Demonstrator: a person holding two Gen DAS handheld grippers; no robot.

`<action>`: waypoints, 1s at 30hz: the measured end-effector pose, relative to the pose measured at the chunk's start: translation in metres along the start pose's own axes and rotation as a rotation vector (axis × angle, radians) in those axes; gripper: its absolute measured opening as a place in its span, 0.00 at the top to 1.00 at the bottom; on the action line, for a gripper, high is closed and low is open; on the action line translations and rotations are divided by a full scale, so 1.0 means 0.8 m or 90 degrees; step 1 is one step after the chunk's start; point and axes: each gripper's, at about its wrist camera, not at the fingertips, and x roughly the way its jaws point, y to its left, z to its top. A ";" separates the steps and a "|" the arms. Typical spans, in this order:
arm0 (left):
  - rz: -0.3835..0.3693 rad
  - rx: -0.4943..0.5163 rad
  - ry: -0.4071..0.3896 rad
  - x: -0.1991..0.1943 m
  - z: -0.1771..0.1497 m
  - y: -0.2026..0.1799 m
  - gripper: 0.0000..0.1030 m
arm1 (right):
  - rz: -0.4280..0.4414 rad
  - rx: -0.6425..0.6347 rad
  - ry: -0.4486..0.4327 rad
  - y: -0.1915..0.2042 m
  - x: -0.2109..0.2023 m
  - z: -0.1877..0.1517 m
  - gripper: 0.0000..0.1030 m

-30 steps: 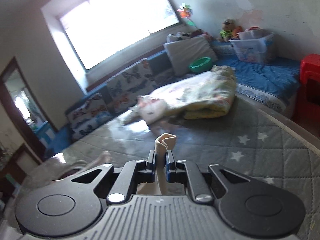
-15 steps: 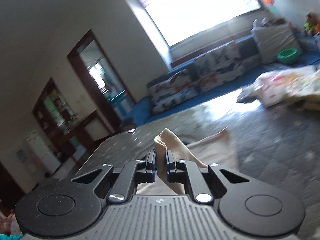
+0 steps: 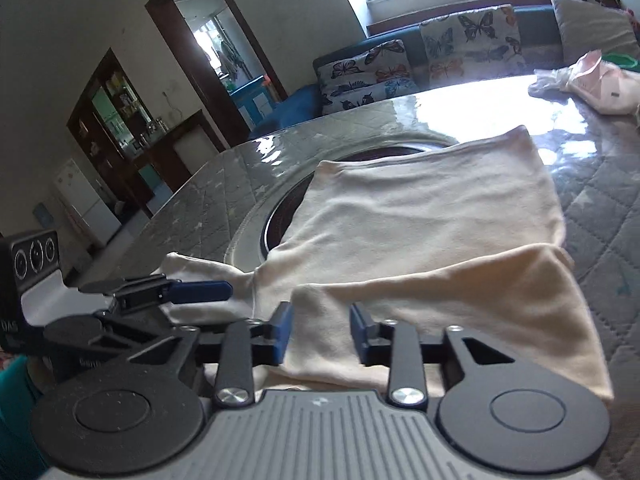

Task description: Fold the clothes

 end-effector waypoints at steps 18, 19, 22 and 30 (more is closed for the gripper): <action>0.021 -0.003 0.048 0.072 0.013 -0.014 0.35 | -0.199 0.014 -0.043 -0.099 -0.029 0.009 0.50; 0.021 -0.003 0.050 0.072 0.013 -0.013 0.35 | -0.198 0.021 -0.042 -0.102 -0.030 0.007 0.50; 0.019 0.005 0.053 0.075 0.011 -0.015 0.51 | -0.181 0.056 -0.037 -0.111 -0.045 -0.008 0.51; 0.009 -0.015 0.046 0.069 0.017 -0.010 0.85 | -0.143 0.101 -0.030 -0.120 -0.080 -0.037 0.51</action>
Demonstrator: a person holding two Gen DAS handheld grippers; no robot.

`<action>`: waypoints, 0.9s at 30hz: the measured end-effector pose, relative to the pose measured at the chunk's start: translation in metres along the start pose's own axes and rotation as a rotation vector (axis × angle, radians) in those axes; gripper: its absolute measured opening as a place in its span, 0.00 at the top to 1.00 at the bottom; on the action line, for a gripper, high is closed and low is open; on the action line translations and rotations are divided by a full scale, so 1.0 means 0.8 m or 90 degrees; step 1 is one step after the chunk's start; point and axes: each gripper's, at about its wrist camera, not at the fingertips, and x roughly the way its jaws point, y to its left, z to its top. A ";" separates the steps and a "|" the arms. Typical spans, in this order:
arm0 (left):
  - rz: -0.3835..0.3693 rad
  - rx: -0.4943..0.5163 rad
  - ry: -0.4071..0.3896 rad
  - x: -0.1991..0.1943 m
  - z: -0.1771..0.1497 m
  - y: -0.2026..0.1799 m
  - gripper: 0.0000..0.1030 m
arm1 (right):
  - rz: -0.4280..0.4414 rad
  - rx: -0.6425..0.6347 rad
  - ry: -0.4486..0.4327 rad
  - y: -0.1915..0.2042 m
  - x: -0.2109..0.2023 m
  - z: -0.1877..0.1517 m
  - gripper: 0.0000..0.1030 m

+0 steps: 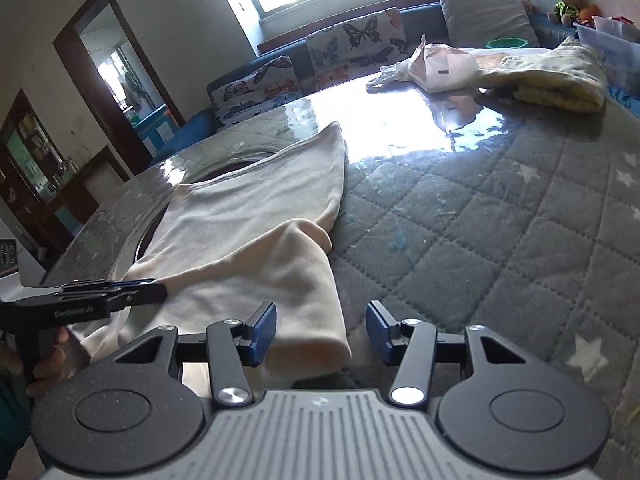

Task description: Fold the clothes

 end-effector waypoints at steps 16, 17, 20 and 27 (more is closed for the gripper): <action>-0.064 0.041 -0.084 -0.046 0.078 -0.039 0.86 | -0.097 -0.166 -0.045 0.035 -0.004 -0.024 0.88; -0.075 0.038 -0.092 -0.051 0.081 -0.039 0.86 | -0.117 -0.180 -0.050 0.038 -0.006 -0.025 0.91; -0.091 0.034 -0.099 -0.058 0.084 -0.035 0.86 | -0.142 -0.212 -0.069 0.045 -0.020 -0.029 0.96; -0.057 -0.013 0.006 -0.016 0.053 -0.003 0.86 | -0.120 -0.244 -0.042 0.051 -0.030 -0.032 0.95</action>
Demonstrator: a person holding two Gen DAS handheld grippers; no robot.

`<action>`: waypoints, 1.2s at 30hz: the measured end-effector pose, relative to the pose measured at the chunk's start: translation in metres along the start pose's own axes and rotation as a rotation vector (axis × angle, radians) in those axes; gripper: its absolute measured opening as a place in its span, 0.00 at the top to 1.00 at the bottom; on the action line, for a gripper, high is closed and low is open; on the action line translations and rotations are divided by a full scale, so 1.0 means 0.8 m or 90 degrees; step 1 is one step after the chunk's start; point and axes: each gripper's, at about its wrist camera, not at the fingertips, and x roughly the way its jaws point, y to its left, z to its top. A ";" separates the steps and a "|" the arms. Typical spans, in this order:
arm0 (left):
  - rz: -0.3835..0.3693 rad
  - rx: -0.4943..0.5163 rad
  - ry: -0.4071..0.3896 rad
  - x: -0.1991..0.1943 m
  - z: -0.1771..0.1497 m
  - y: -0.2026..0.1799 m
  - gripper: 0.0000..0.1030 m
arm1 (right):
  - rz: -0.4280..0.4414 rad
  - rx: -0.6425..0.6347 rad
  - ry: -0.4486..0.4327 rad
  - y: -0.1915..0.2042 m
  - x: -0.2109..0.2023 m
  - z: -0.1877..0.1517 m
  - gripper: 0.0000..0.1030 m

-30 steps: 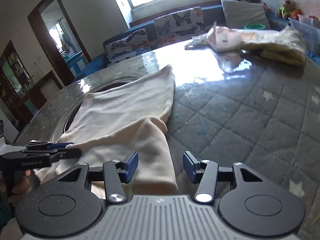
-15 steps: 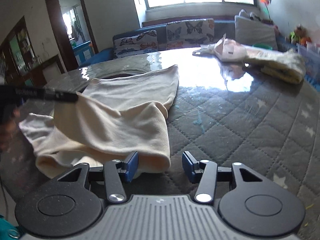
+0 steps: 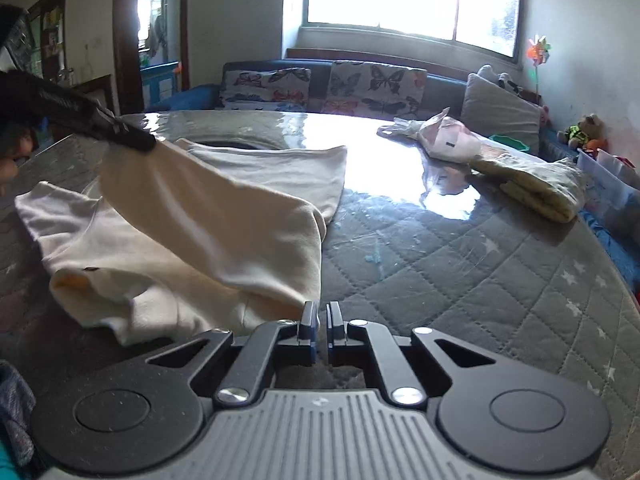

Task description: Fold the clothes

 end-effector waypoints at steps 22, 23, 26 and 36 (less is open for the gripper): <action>0.057 -0.050 0.047 0.019 -0.026 0.041 0.73 | 0.038 0.031 -0.009 0.004 0.080 0.065 0.75; 0.058 -0.052 0.044 0.017 -0.029 0.043 0.72 | 0.041 0.019 -0.013 0.009 0.077 0.065 0.69; 0.067 -0.050 0.046 0.013 -0.039 0.045 0.72 | 0.065 -0.027 -0.026 0.032 0.071 0.066 0.54; 0.130 -0.073 -0.039 -0.053 -0.059 0.054 0.66 | 0.102 -0.082 -0.021 0.078 0.082 0.070 0.29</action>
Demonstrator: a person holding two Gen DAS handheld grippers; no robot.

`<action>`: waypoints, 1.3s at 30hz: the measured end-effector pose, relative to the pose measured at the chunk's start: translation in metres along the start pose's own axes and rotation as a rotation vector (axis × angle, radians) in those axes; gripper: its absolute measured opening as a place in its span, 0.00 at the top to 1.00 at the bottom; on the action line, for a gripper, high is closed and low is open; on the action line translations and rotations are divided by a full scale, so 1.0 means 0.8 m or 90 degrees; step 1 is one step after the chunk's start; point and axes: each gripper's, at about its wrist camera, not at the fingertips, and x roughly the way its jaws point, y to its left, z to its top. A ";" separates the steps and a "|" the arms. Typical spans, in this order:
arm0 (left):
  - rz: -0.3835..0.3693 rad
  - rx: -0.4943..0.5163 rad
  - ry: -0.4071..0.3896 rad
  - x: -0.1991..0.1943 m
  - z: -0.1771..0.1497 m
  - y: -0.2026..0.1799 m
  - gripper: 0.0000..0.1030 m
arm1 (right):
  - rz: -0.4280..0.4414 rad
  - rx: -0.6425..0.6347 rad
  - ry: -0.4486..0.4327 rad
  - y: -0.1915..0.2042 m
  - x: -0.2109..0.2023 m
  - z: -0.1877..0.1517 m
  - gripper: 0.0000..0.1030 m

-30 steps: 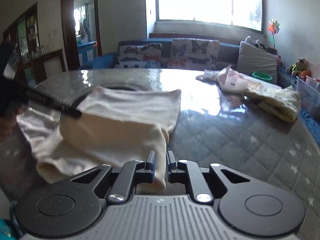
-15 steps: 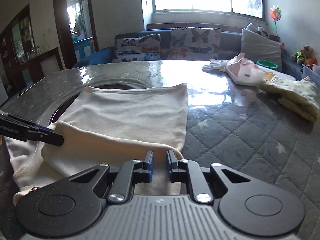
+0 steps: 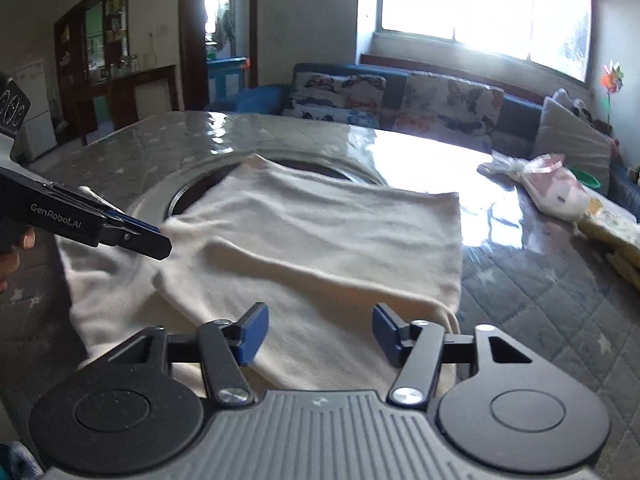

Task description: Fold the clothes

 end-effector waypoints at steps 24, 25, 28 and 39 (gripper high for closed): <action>0.334 -0.282 -0.094 -0.064 -0.042 0.163 0.50 | 0.037 -0.020 0.022 0.032 0.039 -0.022 0.00; 0.339 -0.285 -0.096 -0.066 -0.045 0.163 0.50 | 0.037 -0.020 0.022 0.032 0.039 -0.022 0.00; 0.352 -0.286 -0.097 -0.067 -0.047 0.162 0.52 | 0.036 -0.022 0.022 0.033 0.038 -0.022 0.00; 0.291 -0.265 -0.116 -0.069 -0.024 0.146 0.94 | 0.037 -0.021 0.023 0.032 0.038 -0.023 0.00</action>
